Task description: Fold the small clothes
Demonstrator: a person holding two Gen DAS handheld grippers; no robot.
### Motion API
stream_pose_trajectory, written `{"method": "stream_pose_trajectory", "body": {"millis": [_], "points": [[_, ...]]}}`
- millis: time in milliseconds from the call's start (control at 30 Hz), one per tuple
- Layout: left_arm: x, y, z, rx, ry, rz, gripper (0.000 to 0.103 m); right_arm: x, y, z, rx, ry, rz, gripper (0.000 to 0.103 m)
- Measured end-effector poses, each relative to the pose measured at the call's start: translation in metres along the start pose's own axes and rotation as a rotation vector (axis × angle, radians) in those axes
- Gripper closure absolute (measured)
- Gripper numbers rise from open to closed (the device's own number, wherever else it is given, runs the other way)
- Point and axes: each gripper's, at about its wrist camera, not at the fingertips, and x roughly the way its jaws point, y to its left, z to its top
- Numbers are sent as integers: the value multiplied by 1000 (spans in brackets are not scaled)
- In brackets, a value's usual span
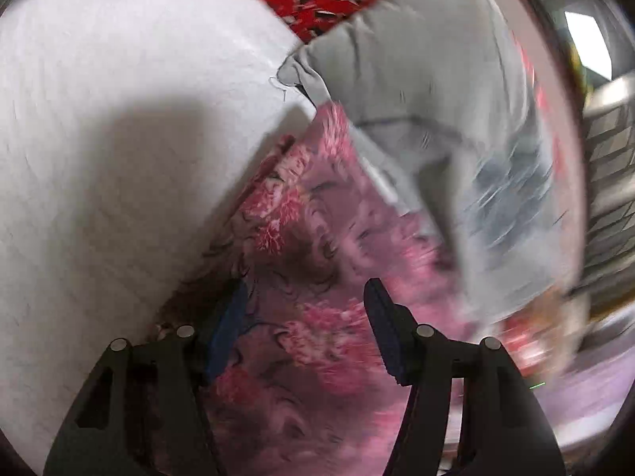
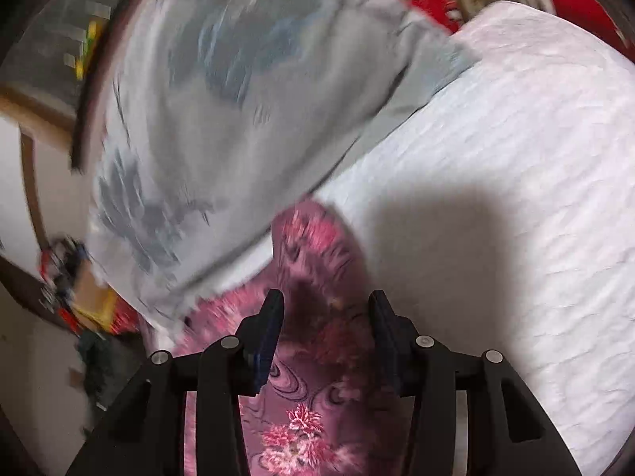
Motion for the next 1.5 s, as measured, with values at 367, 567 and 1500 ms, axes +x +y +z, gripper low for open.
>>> {"method": "stream_pose_trajectory", "body": {"millis": [367,567,1500], "points": [[0,-36,-2,253,-137,273,43,-35,-5,-14,-39,-96,-105,89],[-1,-44,-16,354,-146,379,42,-50,9,-63,-147,-75,-103,67],[5,-34,-25,376,-42,370,39,-62,15,-88,-216,-1,-150,94]]}}
